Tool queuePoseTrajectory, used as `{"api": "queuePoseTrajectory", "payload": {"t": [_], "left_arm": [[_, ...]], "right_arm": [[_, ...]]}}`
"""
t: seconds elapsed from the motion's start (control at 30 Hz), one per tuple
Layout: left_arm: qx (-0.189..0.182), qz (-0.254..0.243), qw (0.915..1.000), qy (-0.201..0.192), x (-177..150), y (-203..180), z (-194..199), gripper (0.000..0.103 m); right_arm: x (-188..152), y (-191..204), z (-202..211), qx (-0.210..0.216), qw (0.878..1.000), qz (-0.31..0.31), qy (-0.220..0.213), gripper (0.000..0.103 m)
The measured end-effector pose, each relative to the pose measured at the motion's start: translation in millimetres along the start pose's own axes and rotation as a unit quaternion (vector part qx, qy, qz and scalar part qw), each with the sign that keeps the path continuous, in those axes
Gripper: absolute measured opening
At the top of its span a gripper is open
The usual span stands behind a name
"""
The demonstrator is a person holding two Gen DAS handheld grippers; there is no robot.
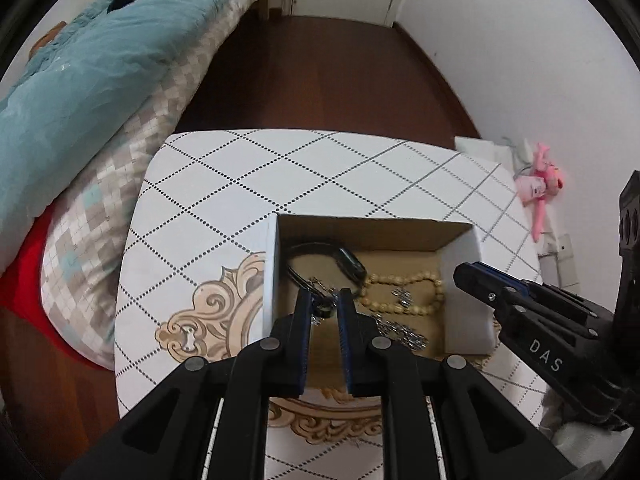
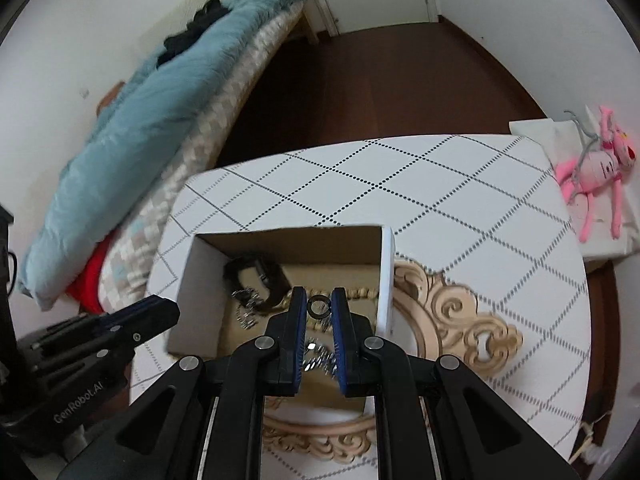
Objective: Organize jewelry
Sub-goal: 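Grasp a black ring with the left tool while the right tool carries its ring into the box, then open both tools over the box and move them back to the table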
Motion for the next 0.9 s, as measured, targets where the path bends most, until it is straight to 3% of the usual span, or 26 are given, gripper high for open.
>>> {"api": "queuePoseTrajectory", "payload": {"t": [0.13, 0.17, 0.23, 0.3, 0.37, 0.4, 0.43, 0.5, 0.53, 0.57, 0.63, 0.9], "left_arm": [[0.012, 0.0, 0.9998, 0.018, 6, 5, -7, 0.019], [0.016, 0.0, 0.9997, 0.019, 7, 7, -6, 0.025], [0.023, 0.005, 0.9996, 0.013, 8, 11, -3, 0.055], [0.035, 0.009, 0.9994, 0.004, 9, 16, 2, 0.064], [0.048, 0.011, 0.9988, 0.0, 8, 21, 6, 0.065], [0.053, 0.011, 0.9985, 0.0, 8, 22, 7, 0.072], [0.059, 0.012, 0.9982, -0.002, 7, 24, 9, 0.085], [0.069, 0.011, 0.9975, -0.01, 5, 28, 12, 0.095], [0.079, 0.009, 0.9967, -0.013, 4, 29, 13, 0.099], [0.087, 0.007, 0.9961, -0.015, 2, 30, 14, 0.101], [0.095, 0.003, 0.9953, -0.021, -3, 31, 14, 0.103], [0.103, 0.004, 0.9946, -0.01, -22, 32, 8, 0.103]], "right_arm": [[10, -2, -12, -0.021, 1.0, 0.003, 0.02, 0.016], [12, -3, -11, -0.022, 1.0, 0.003, 0.018, 0.021], [17, -5, -7, -0.025, 1.0, 0.0, 0.009, 0.03], [20, -7, 1, -0.025, 1.0, -0.003, 0.0, 0.031], [21, -9, 7, -0.039, 0.999, -0.001, -0.011, 0.035], [22, -10, 11, -0.044, 0.999, 0.0, -0.015, 0.037], [21, -12, 14, -0.052, 0.999, 0.002, -0.017, 0.044], [18, -14, 18, -0.074, 0.997, 0.01, -0.024, 0.061], [17, -16, 20, -0.087, 0.996, 0.014, -0.027, 0.074], [13, -17, 20, -0.105, 0.994, 0.021, -0.028, 0.087], [6, -19, 18, -0.128, 0.991, 0.03, -0.026, 0.097], [-17, -23, 16, -0.163, 0.986, 0.037, -0.019, 0.103]]}}
Point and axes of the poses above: each gripper's, at about its wrist camera, not at the fingertips, and z roughly against the way its jaws point, y to its left, x to its top, the point moved 6 cm from there along -z, roughly the way its jaws point, and after that the axes turned 9 degrees about -z, right-handed, at the moved point
